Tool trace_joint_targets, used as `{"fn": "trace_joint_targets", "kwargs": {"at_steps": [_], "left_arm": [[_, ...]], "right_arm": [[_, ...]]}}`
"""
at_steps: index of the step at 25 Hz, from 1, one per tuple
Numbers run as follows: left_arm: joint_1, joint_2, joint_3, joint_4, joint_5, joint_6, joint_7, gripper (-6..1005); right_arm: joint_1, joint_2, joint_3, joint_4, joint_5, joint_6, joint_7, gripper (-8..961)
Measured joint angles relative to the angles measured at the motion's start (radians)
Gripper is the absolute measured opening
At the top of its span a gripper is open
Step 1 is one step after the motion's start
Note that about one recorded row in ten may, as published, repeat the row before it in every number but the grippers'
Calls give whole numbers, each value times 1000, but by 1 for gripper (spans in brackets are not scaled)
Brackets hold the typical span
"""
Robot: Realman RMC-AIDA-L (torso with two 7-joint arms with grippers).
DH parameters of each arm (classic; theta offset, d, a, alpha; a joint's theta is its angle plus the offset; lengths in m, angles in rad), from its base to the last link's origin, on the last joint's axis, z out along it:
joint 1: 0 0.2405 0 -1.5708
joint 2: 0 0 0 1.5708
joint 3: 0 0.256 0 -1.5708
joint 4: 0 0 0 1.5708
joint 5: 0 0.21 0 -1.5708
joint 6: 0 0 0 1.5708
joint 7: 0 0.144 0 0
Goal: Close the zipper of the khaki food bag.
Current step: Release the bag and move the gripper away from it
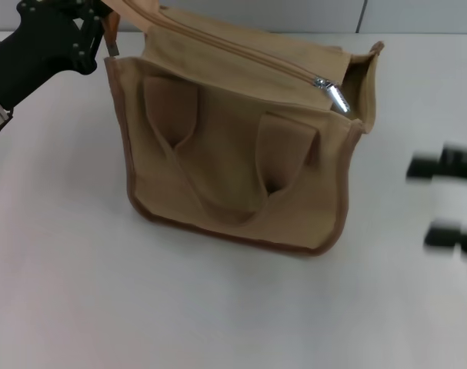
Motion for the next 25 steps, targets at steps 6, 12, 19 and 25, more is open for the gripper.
{"fn": "trace_joint_targets", "kwargs": {"at_steps": [6,12,19,25], "left_arm": [[0,1,0,0,0,1,-11,31],[0,0,0,-2,0,0,-24,31],[3,3,0,-3,0,14,-27,31],[11,7,0,26,6,26,-108,32]], "right_arm": [[-59,31,-3,63,-123,50,-271,757],[-49,32,-13,148,-211,144,-337,756],[-50,33,-16,162,-212,150,-359,753],[-50,32,-13,163,-213,148,-352,752]]}}
